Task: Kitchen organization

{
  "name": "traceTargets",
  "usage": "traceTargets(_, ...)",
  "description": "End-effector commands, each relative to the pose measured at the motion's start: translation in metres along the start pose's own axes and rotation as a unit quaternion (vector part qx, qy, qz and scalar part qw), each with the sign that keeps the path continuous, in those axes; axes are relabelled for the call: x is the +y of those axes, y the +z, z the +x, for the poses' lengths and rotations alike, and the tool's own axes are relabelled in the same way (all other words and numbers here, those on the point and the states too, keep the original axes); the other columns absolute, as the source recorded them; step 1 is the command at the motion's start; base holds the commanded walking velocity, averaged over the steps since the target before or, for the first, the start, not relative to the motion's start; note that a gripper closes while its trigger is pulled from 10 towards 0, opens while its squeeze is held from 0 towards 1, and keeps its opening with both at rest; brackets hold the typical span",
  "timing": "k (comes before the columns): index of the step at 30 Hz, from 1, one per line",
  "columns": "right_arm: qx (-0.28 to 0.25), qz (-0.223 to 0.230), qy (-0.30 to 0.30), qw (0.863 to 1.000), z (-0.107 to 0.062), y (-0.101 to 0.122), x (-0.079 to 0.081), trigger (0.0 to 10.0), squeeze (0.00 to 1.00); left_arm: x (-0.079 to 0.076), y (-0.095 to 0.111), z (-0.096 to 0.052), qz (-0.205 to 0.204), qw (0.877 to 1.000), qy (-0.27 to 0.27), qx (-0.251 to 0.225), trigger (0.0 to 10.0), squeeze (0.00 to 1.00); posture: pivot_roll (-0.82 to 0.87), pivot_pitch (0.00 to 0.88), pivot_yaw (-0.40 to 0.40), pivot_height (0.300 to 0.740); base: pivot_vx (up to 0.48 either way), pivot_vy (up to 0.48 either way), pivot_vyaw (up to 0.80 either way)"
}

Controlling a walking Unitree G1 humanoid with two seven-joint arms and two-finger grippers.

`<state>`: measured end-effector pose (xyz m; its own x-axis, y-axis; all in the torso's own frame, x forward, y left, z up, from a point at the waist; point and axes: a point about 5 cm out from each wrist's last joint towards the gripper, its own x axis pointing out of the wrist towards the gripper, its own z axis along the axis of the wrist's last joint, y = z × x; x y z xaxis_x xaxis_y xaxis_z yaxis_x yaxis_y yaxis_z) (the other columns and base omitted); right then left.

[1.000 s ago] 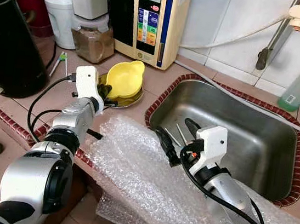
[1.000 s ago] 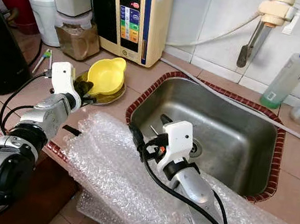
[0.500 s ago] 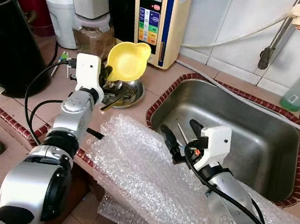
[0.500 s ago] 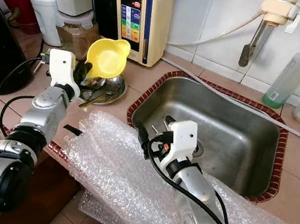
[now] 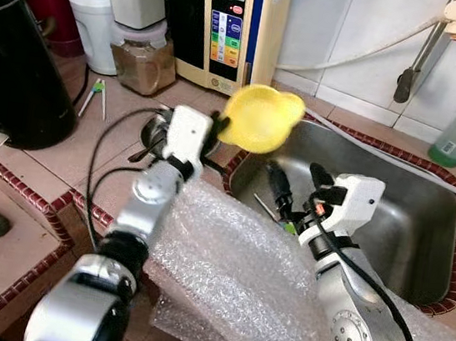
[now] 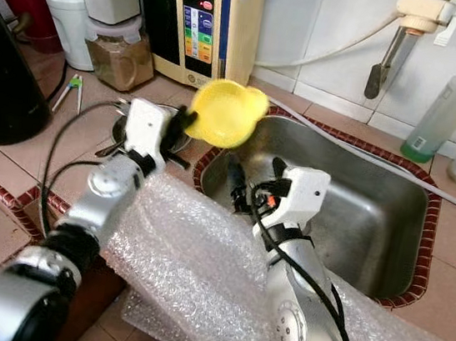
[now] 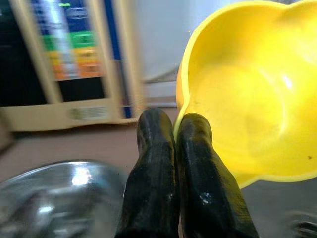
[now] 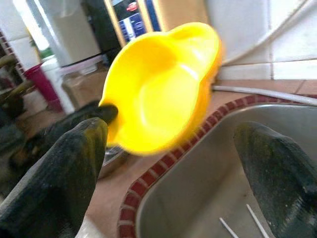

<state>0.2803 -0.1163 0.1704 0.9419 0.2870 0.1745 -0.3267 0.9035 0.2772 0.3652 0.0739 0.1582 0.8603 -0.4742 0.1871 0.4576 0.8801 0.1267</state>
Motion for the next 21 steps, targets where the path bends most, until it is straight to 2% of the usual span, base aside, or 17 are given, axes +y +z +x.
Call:
traceTargets(1,-0.008,0.006,-0.009,1.000,0.002,0.002,-0.002,10.0,0.00,-0.005,0.009,0.002,0.010,1.000,-0.019,-0.019,0.0,0.00,-0.07,0.039,0.073,0.740,0.000,0.000,0.00)
traceTargets(4,-0.010,0.019,-0.021,1.000,0.005,0.001,-0.004,10.0,0.00,-0.020,0.012,0.002,-0.001,0.998,-0.048,-0.029,0.0,0.00,-0.06,0.040,0.072,0.740,0.000,0.000,0.00)
traceTargets(8,0.000,0.005,-0.050,0.999,0.009,-0.002,-0.013,10.0,0.00,-0.026,0.014,0.001,-0.002,0.997,-0.062,-0.035,0.0,0.00,-0.06,0.043,0.070,0.740,0.000,0.000,0.00)
traceTargets(9,0.006,0.009,-0.069,0.998,0.011,-0.004,-0.018,1.5,0.00,-0.028,0.014,-0.001,-0.003,0.997,-0.065,-0.035,0.0,0.00,-0.06,0.043,0.069,0.740,0.000,0.000,0.00)
traceTargets(10,0.005,0.021,-0.074,0.997,0.013,-0.004,-0.020,0.0,0.00,-0.028,0.013,-0.002,-0.005,0.997,-0.065,-0.034,0.0,0.00,-0.06,0.044,0.069,0.740,0.000,0.000,0.00)
traceTargets(14,0.000,0.031,-0.089,0.996,0.020,-0.001,-0.024,0.0,0.00,-0.028,0.012,-0.004,-0.006,0.997,-0.066,-0.027,0.0,0.00,-0.06,0.045,0.068,0.740,0.000,0.000,0.00)
traceTargets(18,-0.017,0.068,-0.113,0.991,0.029,0.007,-0.029,0.0,0.00,-0.028,0.014,-0.005,-0.004,0.997,-0.065,-0.029,0.0,0.00,-0.06,0.041,0.069,0.740,0.000,0.000,0.00)
traceTargets(21,-0.018,0.071,-0.116,0.991,0.031,0.007,-0.030,0.0,0.00,-0.028,0.014,-0.005,-0.004,0.997,-0.065,-0.029,0.0,0.00,-0.06,0.038,0.069,0.740,0.000,0.000,0.00)
